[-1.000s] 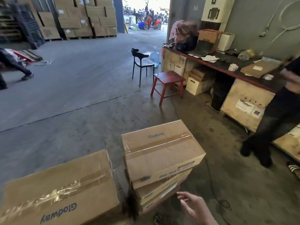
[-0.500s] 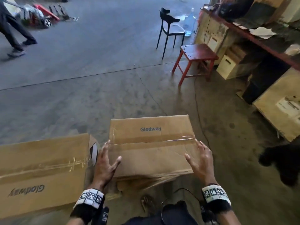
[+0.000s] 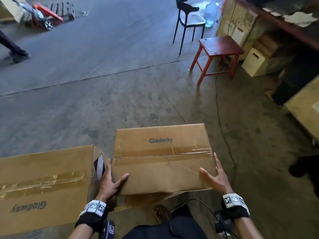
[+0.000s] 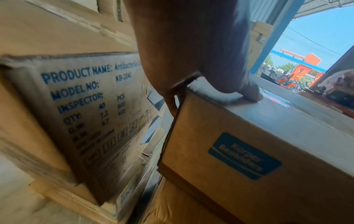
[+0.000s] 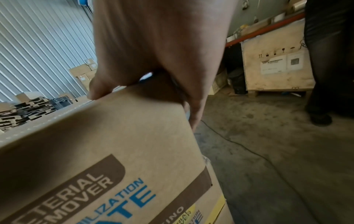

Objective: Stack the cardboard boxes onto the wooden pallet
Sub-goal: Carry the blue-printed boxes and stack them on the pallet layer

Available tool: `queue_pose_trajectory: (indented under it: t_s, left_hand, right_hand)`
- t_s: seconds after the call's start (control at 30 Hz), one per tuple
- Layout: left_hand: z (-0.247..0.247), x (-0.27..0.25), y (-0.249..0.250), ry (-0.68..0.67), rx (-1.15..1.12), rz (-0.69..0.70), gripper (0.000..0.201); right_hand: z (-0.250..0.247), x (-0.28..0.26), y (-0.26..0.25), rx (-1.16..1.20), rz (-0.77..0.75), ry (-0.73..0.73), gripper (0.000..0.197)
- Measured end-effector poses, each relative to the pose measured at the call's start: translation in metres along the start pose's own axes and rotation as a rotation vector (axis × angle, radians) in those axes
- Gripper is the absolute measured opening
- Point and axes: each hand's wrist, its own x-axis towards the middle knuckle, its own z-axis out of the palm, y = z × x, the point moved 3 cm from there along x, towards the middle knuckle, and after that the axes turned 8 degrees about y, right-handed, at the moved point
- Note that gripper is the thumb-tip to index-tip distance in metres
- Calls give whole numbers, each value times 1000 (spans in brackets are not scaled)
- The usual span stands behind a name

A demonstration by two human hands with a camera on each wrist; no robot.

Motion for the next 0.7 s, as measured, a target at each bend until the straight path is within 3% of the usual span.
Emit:
queue_pose_trajectory:
  t_s: [0.17, 0.3, 0.57, 0.7]
  left_hand:
    - [-3, -5, 7, -31, -44, -3, 115]
    - [-16, -34, 52, 59, -155, 77, 113]
    - [-85, -67, 125, 190, -321, 202, 104]
    - [-133, -89, 127, 313, -374, 230, 94]
  right_hand:
    - [-4, 1, -3, 75, -3, -91, 112]
    - [-21, -2, -8, 107, -30, -124, 111]
    - [-34, -20, -97, 251, -237, -59, 97]
    - [-10, -28, -153, 294, -312, -87, 96]
